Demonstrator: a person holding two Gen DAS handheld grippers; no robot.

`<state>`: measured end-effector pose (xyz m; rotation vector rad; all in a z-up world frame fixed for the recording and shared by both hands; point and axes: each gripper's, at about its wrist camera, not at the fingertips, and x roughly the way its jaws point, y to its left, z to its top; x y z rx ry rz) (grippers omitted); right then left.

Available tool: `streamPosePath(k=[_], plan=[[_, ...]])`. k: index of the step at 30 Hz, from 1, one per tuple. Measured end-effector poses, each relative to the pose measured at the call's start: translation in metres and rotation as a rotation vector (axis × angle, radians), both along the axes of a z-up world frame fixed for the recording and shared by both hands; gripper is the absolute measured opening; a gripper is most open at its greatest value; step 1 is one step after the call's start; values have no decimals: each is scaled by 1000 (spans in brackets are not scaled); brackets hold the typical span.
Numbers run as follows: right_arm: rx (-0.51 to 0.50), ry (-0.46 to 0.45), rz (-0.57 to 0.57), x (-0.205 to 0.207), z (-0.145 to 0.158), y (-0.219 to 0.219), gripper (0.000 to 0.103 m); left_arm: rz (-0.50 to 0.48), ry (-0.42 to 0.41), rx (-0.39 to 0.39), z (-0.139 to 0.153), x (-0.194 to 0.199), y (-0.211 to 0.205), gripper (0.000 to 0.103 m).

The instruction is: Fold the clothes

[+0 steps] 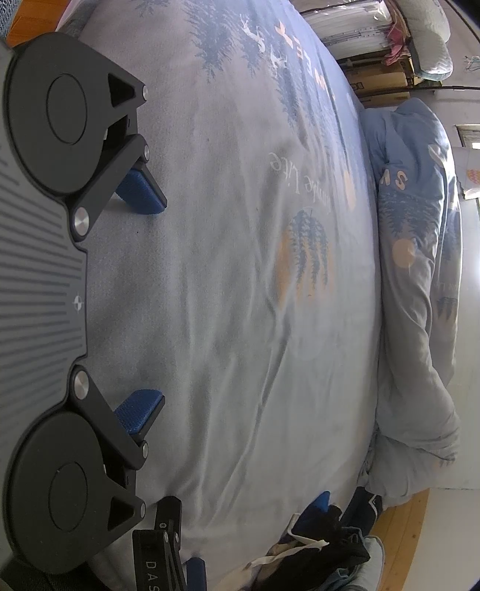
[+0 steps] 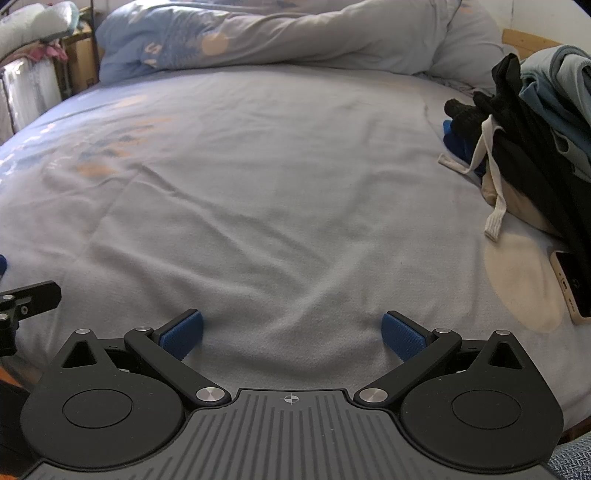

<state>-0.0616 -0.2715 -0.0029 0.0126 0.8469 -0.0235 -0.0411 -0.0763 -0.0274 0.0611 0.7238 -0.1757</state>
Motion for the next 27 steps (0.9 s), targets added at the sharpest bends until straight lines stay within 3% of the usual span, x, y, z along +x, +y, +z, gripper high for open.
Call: streamPosePath(k=[27], plan=[[-4,-2,-4,4,1,3,103,-3,-7,-29,1,-1,2,103]])
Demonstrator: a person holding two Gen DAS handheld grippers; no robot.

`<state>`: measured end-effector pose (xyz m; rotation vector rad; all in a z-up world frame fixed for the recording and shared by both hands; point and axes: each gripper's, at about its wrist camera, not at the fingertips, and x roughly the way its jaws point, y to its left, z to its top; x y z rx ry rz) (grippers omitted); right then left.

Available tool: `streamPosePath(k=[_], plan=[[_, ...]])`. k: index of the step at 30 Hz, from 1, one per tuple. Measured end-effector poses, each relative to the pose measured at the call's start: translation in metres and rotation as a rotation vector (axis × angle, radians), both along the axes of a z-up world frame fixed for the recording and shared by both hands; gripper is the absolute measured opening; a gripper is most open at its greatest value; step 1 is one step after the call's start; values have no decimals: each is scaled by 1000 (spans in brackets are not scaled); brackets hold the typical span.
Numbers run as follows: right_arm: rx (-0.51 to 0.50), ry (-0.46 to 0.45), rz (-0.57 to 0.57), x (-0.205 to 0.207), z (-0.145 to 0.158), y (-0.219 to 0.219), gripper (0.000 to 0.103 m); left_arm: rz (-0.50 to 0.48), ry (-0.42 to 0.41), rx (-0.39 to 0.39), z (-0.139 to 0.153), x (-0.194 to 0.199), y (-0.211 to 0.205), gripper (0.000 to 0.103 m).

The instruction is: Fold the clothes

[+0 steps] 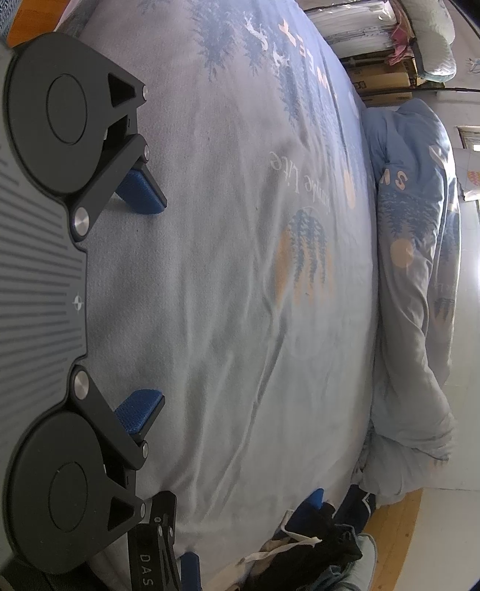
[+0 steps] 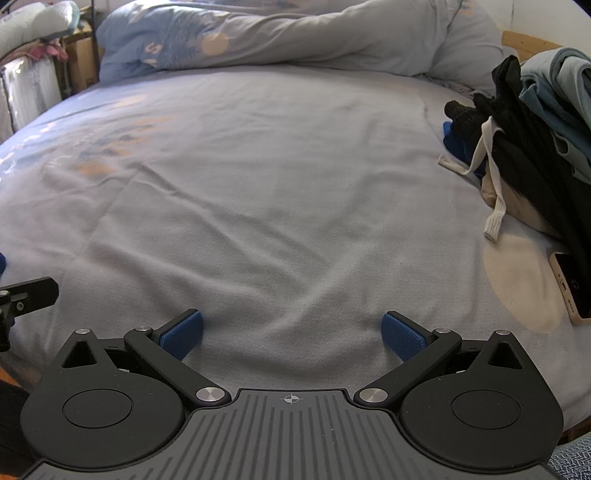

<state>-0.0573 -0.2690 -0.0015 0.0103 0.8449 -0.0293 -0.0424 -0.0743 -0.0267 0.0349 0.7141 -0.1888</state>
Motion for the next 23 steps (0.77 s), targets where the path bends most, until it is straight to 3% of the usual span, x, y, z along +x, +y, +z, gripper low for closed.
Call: streamPosePath(k=[23], plan=[[-5,-4,2,-2,-3,0,103,-3,2,3,0,0,-1,103]])
